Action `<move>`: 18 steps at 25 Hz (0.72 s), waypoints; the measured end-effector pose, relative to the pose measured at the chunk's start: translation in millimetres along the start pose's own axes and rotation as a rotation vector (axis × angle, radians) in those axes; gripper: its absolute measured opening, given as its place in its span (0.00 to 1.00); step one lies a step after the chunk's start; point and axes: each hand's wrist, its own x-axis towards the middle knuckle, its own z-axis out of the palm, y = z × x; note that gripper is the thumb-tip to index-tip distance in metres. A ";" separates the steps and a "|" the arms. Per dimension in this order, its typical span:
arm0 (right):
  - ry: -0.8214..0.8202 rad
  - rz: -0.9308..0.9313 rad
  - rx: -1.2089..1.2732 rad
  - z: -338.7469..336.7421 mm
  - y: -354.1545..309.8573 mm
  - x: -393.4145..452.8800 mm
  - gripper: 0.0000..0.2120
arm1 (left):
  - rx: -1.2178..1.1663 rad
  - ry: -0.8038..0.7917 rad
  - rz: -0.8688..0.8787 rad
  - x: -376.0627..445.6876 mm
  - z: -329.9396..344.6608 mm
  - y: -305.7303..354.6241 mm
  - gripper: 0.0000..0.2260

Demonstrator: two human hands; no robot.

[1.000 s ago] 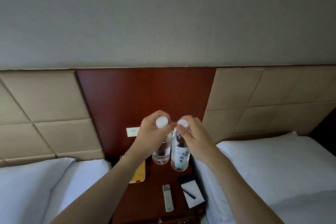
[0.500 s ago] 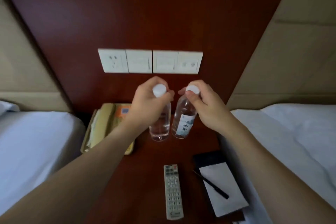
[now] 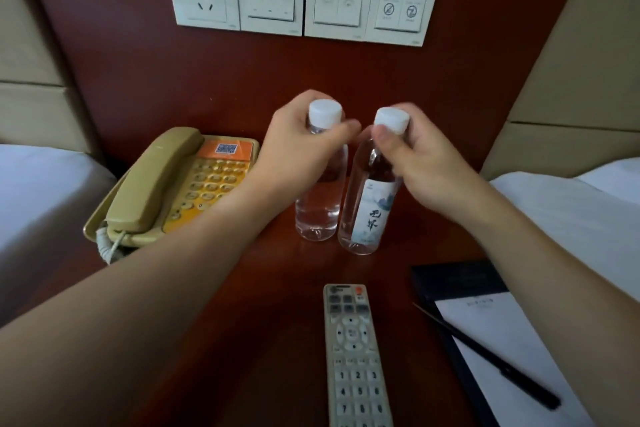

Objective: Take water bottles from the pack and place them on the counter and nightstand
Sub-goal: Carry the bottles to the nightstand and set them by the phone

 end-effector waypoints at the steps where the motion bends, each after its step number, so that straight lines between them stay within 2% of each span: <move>1: -0.029 0.034 0.038 0.1 2.9 -6.2 0.12 | 0.022 -0.025 -0.016 -6.0 0.7 -4.2 0.11; 4: -0.128 0.113 0.028 -2.7 23.7 -25.7 0.31 | 0.174 -0.001 -0.156 -32.2 -3.9 -24.9 0.21; 6: -0.189 0.157 -0.094 1.4 40.0 -34.6 0.36 | 0.368 0.032 -0.219 -48.4 -5.6 -39.0 0.25; 8: -0.234 0.194 -0.143 8.9 54.0 -40.2 0.38 | 0.426 0.057 -0.229 -55.5 -0.5 -47.7 0.24; 10: -0.249 0.209 -0.149 11.5 60.3 -38.2 0.39 | 0.381 0.062 -0.240 -51.5 3.4 -52.7 0.23; 14: -0.193 0.212 -0.189 3.9 68.8 -15.6 0.35 | 0.354 -0.007 -0.214 -37.5 5.7 -67.2 0.19; 18: -0.160 0.220 -0.166 3.5 84.1 1.4 0.33 | 0.378 0.060 -0.157 -35.6 16.0 -79.9 0.28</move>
